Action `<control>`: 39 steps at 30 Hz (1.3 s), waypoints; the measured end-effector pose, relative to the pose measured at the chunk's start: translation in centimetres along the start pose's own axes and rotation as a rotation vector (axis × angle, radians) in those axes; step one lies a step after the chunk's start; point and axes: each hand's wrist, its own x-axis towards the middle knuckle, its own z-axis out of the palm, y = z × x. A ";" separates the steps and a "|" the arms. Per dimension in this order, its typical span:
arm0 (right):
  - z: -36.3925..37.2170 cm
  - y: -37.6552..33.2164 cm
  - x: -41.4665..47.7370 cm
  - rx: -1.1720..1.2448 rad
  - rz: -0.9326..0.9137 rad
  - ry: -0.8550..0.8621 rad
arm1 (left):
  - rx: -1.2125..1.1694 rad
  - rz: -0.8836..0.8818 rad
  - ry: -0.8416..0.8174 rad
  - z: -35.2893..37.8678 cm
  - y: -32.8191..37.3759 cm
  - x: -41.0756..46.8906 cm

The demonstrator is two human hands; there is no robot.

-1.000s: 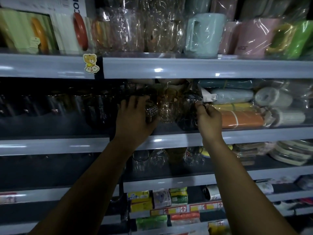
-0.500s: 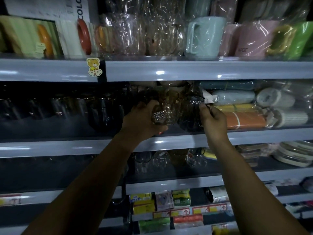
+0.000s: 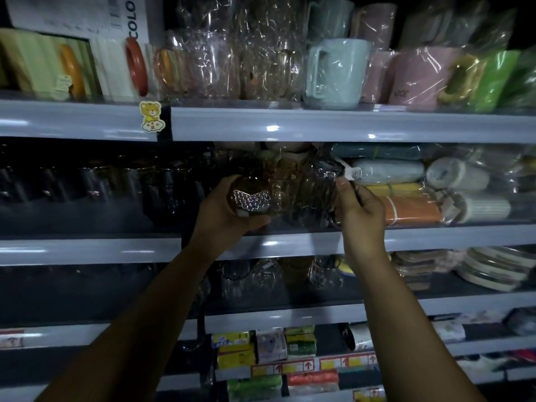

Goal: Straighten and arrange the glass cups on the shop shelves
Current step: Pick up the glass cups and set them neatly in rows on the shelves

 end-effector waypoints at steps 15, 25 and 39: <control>3.3 -1.7 -5.3 0.150 0.230 -0.300 | -0.078 -0.208 0.311 -7.4 1.1 -9.2; 11.3 -1.8 -13.1 0.204 0.314 -0.555 | -0.046 -0.387 0.596 -17.0 0.8 -18.4; 29.2 -4.6 -26.4 0.142 0.340 -0.584 | -0.007 -0.354 0.671 -37.7 -3.4 -23.4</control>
